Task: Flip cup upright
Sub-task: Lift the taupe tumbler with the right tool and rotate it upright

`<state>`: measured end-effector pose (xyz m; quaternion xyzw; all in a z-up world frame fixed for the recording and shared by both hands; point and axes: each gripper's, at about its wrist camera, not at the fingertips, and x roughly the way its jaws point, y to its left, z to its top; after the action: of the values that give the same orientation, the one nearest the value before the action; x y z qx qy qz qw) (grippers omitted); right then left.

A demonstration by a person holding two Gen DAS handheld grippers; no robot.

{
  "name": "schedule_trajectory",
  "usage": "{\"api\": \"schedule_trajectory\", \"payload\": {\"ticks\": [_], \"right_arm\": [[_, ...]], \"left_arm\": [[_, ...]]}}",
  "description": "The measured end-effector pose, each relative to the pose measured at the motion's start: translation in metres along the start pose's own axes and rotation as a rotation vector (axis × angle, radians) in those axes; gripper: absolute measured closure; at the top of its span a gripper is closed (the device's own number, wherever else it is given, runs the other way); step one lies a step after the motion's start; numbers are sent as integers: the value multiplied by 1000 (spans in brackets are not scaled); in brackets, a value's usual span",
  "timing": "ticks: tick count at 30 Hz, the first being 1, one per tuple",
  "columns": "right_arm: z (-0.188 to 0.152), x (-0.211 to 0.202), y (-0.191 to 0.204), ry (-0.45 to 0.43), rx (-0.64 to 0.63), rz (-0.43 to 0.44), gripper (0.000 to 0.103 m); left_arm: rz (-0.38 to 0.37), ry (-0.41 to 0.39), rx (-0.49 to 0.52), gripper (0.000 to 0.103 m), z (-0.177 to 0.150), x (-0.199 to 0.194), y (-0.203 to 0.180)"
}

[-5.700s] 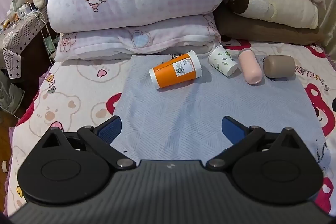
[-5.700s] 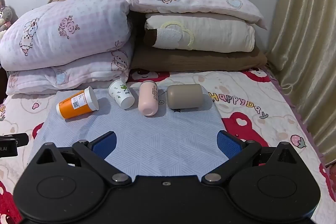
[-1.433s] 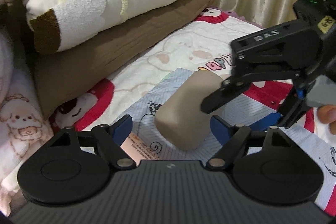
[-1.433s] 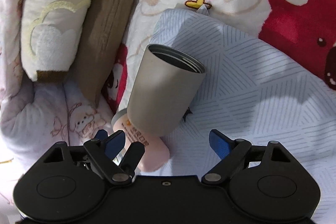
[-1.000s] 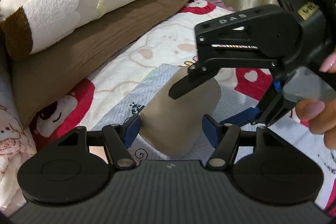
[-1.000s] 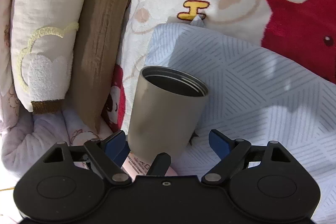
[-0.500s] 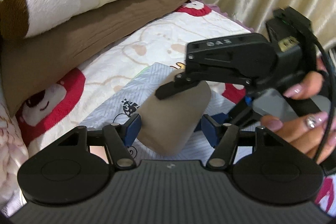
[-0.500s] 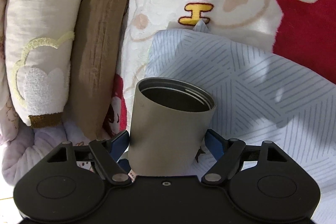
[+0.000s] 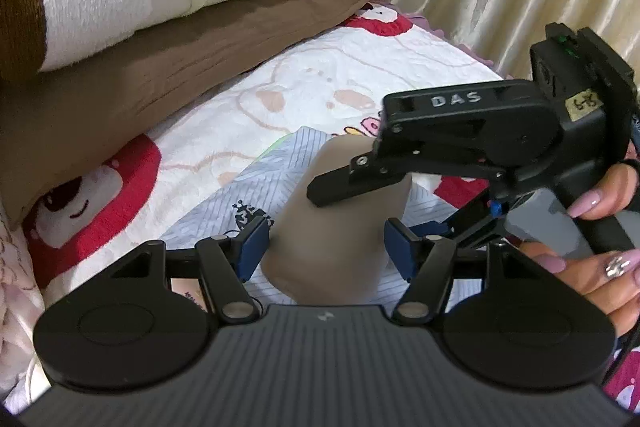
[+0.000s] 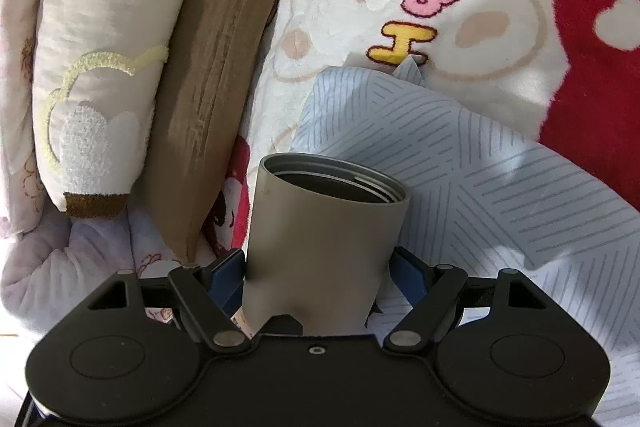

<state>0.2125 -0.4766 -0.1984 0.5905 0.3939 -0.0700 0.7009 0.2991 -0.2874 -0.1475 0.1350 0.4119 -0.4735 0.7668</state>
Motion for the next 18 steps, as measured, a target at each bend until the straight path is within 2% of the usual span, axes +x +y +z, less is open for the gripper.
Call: {"api": "schedule_trajectory", "payload": {"ticks": [3, 5, 8, 10, 13, 18], "right_arm": [[2, 1, -1, 13, -12, 10, 20], [3, 1, -3, 19, -12, 19, 20], [2, 0, -4, 20, -11, 24, 20], [3, 0, -2, 20, -10, 17, 20], [6, 3, 2, 10, -43, -20, 19], [8, 3, 6, 18, -94, -47, 21]], "left_arm": [[-11, 17, 19, 36, 0, 5, 0], [-2, 39, 63, 31, 1, 10, -3], [23, 59, 87, 30, 2, 13, -9], [22, 71, 53, 33, 4, 12, -10], [-24, 94, -21, 38, 5, 7, -6], [10, 129, -74, 39, 4, 5, -17]]}}
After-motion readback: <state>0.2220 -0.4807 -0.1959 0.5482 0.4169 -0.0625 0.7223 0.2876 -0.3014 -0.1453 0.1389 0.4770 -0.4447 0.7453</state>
